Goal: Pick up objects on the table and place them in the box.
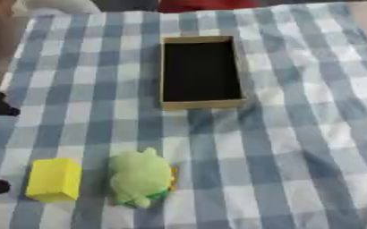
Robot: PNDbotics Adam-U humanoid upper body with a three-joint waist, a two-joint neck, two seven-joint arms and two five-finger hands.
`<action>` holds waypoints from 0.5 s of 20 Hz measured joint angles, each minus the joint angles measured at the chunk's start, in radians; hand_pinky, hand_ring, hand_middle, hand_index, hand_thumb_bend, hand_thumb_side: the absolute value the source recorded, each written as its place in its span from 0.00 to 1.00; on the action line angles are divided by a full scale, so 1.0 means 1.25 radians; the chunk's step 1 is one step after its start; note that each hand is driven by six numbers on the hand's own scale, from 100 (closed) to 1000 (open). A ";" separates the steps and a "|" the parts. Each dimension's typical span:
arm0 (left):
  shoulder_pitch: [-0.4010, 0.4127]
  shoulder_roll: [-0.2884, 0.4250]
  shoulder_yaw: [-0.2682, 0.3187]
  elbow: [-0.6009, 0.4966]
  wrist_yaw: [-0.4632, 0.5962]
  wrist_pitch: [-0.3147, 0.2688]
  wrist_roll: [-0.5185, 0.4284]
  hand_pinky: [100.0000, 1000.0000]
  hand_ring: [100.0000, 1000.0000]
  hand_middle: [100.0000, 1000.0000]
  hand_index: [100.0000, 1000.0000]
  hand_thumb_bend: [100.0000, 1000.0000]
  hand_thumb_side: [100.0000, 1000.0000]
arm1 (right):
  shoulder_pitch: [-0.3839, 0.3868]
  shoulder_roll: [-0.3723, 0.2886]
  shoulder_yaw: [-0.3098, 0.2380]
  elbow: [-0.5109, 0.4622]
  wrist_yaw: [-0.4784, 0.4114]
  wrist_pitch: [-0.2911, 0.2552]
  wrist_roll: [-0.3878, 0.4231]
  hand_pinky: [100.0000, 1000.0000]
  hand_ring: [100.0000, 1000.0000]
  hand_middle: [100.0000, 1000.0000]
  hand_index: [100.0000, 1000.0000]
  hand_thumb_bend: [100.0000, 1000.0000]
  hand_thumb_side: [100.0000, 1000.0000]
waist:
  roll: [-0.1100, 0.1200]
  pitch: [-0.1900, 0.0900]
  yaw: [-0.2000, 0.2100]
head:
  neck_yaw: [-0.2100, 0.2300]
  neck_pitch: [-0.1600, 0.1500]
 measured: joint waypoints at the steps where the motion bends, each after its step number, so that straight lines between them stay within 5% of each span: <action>1: -0.001 0.000 -0.005 0.000 0.003 0.005 -0.006 0.96 0.92 0.73 0.87 0.70 0.21 | 0.000 0.001 0.000 0.000 0.000 0.000 0.000 0.55 0.72 0.68 0.77 0.00 0.96 | 0.000 0.000 -0.001 | 0.000 0.000; 10: -0.023 0.000 -0.057 0.000 0.056 0.054 -0.074 0.97 0.95 0.76 0.89 0.63 0.33 | -0.001 0.005 0.004 0.000 0.001 0.000 0.000 0.55 0.71 0.68 0.77 0.00 0.97 | 0.000 0.000 -0.009 | 0.000 0.000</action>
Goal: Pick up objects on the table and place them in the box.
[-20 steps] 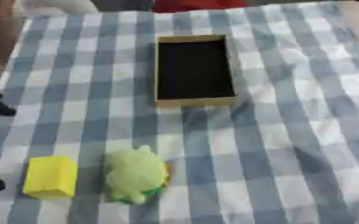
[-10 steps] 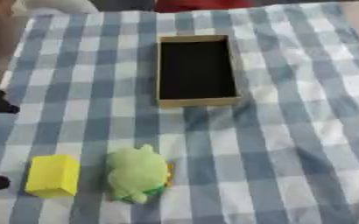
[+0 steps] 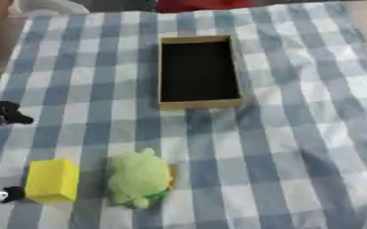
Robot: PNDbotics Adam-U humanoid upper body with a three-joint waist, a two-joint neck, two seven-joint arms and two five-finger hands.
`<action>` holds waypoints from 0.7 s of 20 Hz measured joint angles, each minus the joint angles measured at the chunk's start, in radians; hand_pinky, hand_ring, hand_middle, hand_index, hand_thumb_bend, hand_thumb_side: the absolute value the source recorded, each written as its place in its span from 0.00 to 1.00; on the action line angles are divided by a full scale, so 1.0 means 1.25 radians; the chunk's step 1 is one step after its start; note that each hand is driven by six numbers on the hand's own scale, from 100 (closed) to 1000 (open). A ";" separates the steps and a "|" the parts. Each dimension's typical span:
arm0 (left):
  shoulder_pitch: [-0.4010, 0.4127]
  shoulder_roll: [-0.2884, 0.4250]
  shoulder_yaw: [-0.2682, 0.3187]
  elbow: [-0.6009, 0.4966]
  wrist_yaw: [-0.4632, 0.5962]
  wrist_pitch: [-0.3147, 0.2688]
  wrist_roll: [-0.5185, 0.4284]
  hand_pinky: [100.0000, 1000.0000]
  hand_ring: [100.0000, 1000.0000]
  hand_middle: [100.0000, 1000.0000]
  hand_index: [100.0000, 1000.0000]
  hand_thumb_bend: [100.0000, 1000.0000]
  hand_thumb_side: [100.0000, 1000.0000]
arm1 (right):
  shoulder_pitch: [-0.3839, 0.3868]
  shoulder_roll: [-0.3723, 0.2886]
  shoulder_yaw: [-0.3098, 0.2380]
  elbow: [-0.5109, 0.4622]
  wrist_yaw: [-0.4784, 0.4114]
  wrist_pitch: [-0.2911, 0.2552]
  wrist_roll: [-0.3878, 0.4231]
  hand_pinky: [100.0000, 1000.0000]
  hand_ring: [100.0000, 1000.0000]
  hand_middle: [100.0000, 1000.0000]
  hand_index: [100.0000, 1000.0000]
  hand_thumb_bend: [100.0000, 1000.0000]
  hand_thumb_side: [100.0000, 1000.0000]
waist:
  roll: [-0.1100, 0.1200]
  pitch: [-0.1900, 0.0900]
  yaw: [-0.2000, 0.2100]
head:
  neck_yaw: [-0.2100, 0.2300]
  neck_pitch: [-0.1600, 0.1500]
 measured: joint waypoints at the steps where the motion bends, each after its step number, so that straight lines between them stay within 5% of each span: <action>1: -0.004 0.000 -0.005 0.000 0.007 0.003 -0.009 0.97 0.95 0.76 0.89 0.63 0.33 | 0.000 0.000 0.000 0.000 0.000 0.000 0.000 0.55 0.71 0.68 0.77 0.00 0.97 | 0.000 0.000 0.000 | 0.000 0.000; 14: -0.034 -0.016 -0.058 0.000 0.099 0.058 -0.089 0.97 0.96 0.76 0.90 0.57 0.39 | -0.005 0.008 0.000 0.000 0.000 0.001 0.002 0.54 0.71 0.67 0.76 0.00 0.97 | 0.000 0.000 -0.006 | 0.009 0.000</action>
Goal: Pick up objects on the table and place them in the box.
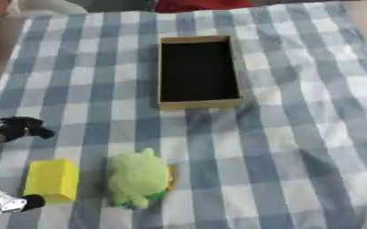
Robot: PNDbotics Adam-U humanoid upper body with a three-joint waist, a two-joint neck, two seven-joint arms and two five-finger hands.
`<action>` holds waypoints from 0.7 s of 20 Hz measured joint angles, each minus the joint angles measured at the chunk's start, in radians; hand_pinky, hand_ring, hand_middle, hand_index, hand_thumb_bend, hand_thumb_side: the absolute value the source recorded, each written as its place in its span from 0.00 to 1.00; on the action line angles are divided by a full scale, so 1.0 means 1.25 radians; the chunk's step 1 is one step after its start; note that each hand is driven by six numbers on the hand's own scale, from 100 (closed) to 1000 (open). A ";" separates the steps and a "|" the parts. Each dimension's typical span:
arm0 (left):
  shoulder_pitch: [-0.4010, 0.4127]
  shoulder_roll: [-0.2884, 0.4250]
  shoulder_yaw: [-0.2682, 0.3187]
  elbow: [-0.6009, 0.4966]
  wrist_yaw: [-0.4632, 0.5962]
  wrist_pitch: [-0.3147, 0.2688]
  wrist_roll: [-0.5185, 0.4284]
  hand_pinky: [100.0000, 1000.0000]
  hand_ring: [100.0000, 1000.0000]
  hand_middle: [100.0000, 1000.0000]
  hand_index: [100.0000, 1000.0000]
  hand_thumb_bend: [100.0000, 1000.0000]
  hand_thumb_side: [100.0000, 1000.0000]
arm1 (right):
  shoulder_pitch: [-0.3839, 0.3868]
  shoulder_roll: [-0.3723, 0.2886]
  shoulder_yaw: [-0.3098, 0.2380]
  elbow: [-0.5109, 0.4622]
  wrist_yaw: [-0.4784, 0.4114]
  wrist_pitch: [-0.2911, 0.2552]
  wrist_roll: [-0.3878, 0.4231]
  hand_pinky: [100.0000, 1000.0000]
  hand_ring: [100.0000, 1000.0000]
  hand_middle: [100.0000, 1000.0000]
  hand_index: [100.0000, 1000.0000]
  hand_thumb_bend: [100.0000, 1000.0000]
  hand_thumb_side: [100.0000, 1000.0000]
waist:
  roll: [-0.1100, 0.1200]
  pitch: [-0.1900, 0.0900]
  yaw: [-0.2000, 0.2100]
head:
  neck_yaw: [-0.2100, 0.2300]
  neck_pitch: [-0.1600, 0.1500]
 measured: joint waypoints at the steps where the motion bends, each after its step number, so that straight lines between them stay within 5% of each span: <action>1: -0.003 -0.004 -0.003 0.000 0.004 0.007 -0.004 0.97 0.96 0.76 0.89 0.57 0.39 | 0.000 0.000 0.000 0.000 0.000 0.000 0.000 0.54 0.71 0.67 0.76 0.00 0.97 | 0.000 0.000 -0.001 | 0.001 0.000; 14: -0.022 -0.026 -0.041 0.000 0.006 0.080 -0.061 0.95 0.93 0.72 0.88 0.59 0.41 | 0.000 0.007 0.000 0.000 -0.002 0.000 0.004 0.54 0.71 0.67 0.76 0.00 0.97 | 0.000 0.000 -0.009 | 0.006 0.000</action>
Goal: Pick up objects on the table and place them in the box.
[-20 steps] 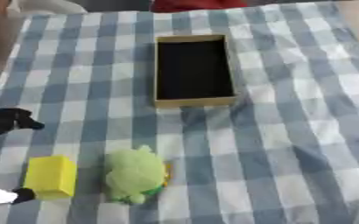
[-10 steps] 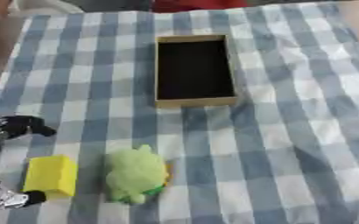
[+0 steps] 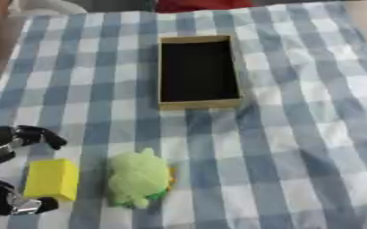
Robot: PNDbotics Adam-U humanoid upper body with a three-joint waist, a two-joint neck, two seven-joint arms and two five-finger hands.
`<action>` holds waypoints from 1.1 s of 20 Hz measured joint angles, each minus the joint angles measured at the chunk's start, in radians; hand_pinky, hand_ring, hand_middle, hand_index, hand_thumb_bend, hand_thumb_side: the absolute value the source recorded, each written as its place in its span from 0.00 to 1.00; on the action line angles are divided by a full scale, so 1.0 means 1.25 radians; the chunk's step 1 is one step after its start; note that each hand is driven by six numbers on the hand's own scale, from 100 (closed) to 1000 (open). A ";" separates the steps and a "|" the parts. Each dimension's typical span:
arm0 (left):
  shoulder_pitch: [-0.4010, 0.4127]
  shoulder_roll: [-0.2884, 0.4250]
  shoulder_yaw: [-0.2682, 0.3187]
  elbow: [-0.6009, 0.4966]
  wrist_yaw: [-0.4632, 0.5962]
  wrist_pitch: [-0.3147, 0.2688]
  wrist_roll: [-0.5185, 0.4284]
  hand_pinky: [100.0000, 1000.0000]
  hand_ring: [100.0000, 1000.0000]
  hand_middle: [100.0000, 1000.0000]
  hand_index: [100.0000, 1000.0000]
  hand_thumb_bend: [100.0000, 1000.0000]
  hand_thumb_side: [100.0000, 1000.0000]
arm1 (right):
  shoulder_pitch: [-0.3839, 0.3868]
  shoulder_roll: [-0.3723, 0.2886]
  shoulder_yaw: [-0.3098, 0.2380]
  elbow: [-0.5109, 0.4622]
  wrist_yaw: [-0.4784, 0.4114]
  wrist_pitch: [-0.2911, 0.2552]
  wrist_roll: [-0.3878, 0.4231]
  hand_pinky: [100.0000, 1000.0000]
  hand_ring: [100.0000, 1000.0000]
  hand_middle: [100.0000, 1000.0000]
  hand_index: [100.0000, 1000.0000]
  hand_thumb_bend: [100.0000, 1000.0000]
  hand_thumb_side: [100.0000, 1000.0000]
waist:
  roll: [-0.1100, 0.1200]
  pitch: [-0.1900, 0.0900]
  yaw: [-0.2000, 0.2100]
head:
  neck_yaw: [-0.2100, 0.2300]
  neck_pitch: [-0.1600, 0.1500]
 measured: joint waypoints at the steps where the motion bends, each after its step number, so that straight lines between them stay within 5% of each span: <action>1: -0.001 0.000 -0.002 0.000 -0.003 0.004 -0.004 0.95 0.93 0.72 0.88 0.59 0.41 | 0.000 0.000 0.000 0.000 0.000 -0.001 0.001 0.54 0.71 0.67 0.76 0.00 0.97 | 0.000 0.000 0.000 | 0.001 0.000; 22: -0.004 -0.008 -0.010 0.000 -0.066 0.086 -0.033 0.93 0.91 0.69 0.82 0.61 0.38 | 0.000 0.013 0.000 0.000 -0.008 -0.002 0.009 0.53 0.70 0.66 0.75 0.00 0.97 | 0.000 0.002 -0.001 | 0.005 0.000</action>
